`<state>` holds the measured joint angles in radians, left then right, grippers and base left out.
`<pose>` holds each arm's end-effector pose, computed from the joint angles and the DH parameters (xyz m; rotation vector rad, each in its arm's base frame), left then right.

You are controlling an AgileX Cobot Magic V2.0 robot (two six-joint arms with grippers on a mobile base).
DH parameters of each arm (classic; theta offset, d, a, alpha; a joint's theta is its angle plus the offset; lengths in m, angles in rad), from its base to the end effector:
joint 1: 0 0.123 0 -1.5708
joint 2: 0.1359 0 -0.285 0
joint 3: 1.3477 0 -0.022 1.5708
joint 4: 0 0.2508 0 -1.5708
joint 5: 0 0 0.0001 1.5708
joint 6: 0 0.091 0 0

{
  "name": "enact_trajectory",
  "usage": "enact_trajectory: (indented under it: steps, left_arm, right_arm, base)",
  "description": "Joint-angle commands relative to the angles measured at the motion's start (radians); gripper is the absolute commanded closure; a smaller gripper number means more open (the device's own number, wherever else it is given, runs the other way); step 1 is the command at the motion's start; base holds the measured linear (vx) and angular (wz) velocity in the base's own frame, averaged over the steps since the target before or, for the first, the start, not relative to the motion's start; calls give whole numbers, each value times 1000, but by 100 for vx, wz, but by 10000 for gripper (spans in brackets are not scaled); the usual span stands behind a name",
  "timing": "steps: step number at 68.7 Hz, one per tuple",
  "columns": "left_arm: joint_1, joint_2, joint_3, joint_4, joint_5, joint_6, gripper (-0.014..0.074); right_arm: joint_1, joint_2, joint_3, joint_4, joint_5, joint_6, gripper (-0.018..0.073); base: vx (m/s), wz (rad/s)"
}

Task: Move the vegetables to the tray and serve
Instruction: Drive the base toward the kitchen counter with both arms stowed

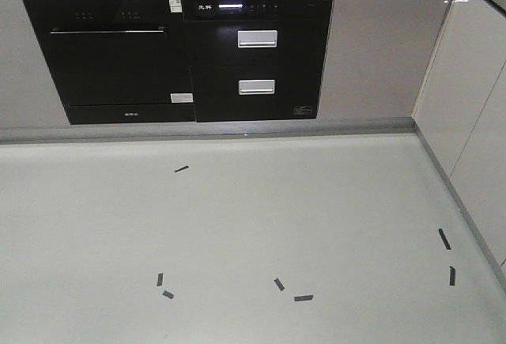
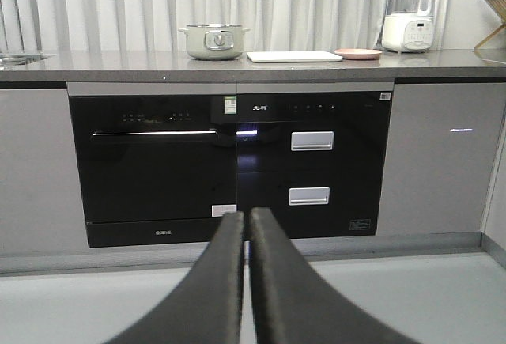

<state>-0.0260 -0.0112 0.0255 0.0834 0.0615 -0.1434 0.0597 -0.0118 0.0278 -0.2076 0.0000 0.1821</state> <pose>0.0567 -0.0010 0.1996 -0.0307 1.5592 -0.0640 0.0565 0.0034 0.2044 -0.0639 1.4983 0.0275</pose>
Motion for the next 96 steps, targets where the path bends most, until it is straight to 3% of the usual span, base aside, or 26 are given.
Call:
enact_trajectory:
  steps: [1, 96]
  left_arm:
    - [-3, -14, 25, -2, -72, 0, 602]
    - [-3, -14, 25, -2, -72, 0, 602]
  right_arm:
    - [-4, 9, 15, -9, -74, -3, 562]
    - [-4, 9, 15, -9, -74, -3, 562]
  base:
    - [0, 0]
    - [3, 0]
